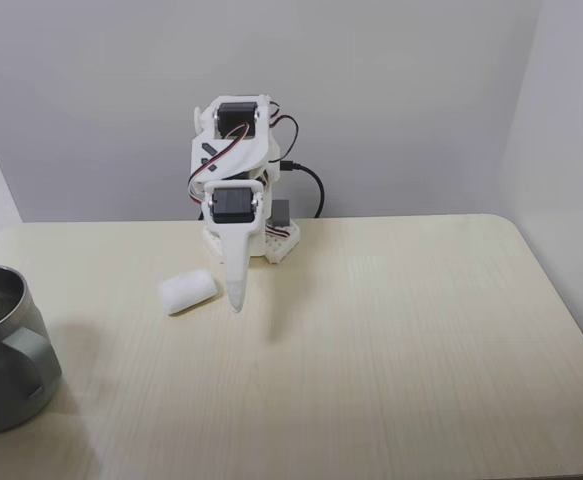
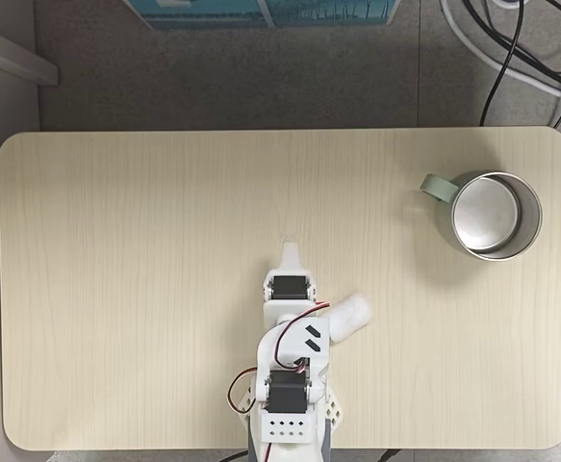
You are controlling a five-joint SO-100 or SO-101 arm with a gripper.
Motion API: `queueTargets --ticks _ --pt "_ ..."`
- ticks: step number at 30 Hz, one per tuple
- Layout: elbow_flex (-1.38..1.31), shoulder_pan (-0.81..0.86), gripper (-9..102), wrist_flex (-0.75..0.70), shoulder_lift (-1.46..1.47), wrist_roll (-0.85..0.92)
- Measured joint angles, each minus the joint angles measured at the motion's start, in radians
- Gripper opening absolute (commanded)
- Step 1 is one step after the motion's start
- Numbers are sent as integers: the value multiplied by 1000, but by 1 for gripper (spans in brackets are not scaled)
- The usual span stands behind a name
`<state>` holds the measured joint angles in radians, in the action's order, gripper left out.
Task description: Grasp a dressing and put it in the cup.
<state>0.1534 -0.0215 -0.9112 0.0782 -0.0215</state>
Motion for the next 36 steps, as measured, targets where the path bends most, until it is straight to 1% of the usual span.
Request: queueTargets --ticks 7,10,15,19,22,26,30,32,34,36 --pt "3 -25 0 -2 0 18" --pt "69 -17 0 -52 0 32" --pt "295 -38 0 -166 -26 84" --pt "565 -37 0 -281 -207 129" --pt "799 -37 1 -403 -356 183" --pt "1101 -25 5 -618 -552 299" --pt "1318 71 10 -842 -753 465" --pt "1336 143 15 -874 -816 561" --pt "1327 218 18 -882 -819 667" --pt "1301 295 20 -882 -801 769"
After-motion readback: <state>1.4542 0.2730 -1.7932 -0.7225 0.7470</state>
